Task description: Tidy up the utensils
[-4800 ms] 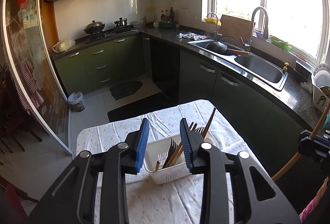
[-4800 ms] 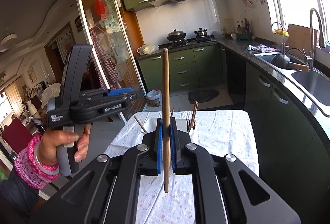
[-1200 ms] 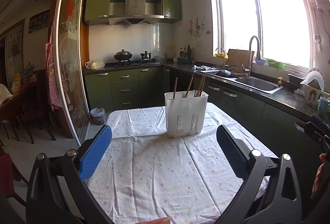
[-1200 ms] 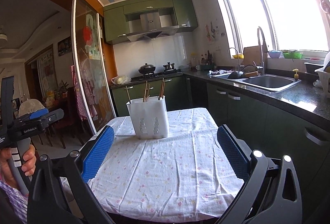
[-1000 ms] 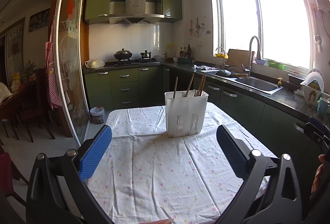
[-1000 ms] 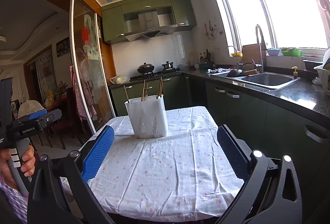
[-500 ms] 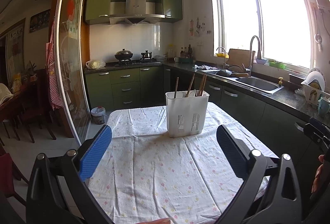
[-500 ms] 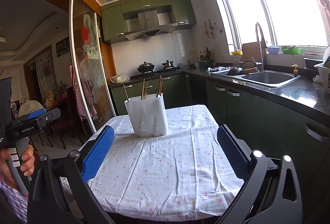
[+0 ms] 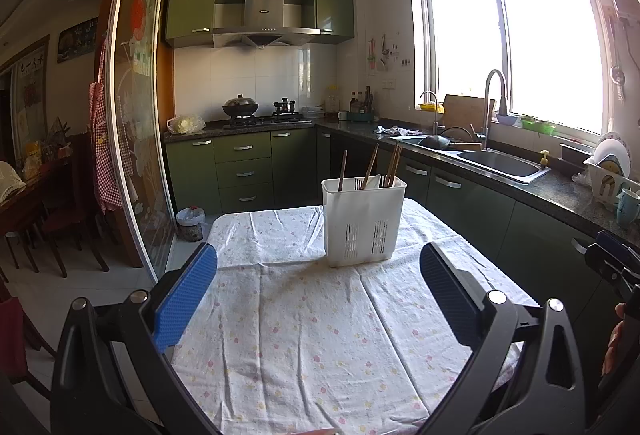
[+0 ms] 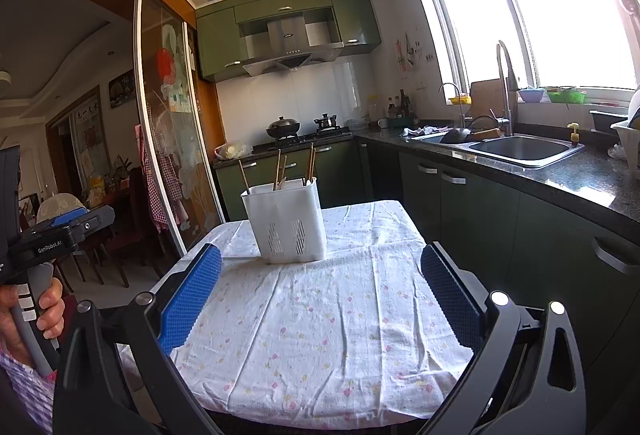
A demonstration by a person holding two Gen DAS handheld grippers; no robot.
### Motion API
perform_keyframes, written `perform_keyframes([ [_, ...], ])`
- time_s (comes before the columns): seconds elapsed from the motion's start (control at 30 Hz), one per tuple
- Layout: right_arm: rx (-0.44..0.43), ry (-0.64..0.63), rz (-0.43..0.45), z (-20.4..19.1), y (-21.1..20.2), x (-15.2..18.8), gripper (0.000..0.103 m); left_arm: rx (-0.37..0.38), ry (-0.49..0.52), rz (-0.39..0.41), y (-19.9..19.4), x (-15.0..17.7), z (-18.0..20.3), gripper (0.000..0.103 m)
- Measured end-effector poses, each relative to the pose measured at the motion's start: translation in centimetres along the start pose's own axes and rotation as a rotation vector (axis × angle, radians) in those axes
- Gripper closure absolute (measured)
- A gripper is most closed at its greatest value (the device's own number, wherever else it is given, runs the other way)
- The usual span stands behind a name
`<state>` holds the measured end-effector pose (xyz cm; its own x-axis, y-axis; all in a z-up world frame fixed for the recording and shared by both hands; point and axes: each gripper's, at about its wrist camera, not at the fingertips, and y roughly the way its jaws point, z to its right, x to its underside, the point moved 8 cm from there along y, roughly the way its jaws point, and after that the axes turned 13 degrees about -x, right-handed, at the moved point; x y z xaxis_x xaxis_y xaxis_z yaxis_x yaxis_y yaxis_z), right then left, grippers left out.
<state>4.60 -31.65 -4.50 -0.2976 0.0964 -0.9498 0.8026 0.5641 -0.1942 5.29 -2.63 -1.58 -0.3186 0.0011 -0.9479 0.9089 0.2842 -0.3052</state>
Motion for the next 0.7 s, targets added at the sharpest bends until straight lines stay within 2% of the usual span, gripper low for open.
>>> perform_keyframes([
  [0.7, 0.0, 0.0, 0.0, 0.01, 0.04, -0.08, 0.004, 0.003, 0.003, -0.002, 0.05, -0.01, 0.02, 0.007],
])
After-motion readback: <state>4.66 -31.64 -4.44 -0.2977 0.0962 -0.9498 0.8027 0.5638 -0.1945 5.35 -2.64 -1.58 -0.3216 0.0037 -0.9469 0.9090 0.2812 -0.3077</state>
